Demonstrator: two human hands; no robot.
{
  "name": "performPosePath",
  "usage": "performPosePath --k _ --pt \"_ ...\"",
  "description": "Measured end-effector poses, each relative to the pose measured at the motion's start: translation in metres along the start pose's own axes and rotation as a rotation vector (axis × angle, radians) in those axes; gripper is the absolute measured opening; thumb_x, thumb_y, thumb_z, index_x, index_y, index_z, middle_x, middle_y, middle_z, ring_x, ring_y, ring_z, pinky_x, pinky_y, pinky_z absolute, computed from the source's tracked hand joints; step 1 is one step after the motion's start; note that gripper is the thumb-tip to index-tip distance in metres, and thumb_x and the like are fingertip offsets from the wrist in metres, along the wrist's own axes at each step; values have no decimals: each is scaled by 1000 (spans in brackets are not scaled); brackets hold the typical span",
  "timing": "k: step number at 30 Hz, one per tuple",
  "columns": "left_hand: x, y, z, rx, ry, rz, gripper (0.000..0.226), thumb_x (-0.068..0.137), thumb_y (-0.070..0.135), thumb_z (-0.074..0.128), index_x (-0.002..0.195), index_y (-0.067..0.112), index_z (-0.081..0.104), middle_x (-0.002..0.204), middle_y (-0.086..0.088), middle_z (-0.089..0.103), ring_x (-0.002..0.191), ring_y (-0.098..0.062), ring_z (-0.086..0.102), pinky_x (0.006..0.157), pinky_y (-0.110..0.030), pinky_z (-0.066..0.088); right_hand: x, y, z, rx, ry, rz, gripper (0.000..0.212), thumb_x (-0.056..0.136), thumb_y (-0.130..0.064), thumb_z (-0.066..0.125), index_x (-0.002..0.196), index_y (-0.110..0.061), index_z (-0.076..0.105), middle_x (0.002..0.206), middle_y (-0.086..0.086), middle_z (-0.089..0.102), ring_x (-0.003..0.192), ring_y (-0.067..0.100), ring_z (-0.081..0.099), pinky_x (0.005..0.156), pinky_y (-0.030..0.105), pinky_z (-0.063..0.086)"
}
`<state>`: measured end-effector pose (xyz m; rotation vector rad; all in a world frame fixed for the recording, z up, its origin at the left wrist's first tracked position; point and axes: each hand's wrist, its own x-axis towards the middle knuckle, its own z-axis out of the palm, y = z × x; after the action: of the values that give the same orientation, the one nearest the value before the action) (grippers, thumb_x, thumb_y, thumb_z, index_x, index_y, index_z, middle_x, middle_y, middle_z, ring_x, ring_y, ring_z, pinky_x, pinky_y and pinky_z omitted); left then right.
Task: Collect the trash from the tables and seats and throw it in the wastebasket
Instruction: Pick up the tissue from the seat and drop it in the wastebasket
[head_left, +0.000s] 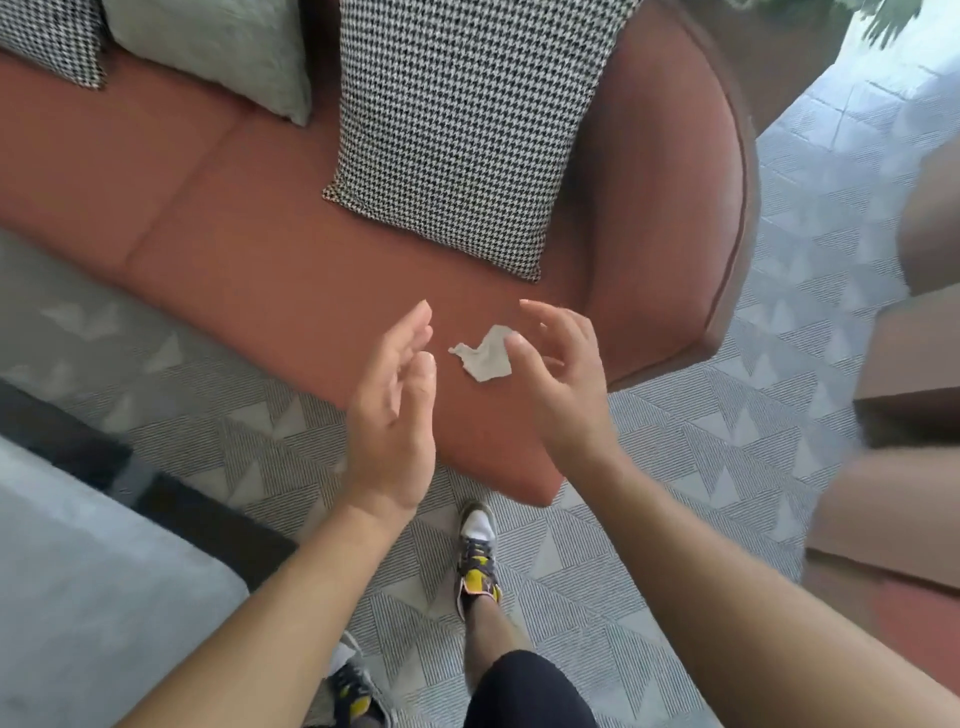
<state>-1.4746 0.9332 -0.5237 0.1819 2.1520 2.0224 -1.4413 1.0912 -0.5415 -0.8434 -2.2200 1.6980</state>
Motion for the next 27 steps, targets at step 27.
performPosePath --k 27 --pt "35 -141 34 -9 153 -151 51 98 47 46 143 26 55 148 11 60 137 -6 58 114 -48 49 125 230 105 -1116 -483 -75 46 94 -7 58 139 -15 52 136 13 50 122 35 51 79 41 42"
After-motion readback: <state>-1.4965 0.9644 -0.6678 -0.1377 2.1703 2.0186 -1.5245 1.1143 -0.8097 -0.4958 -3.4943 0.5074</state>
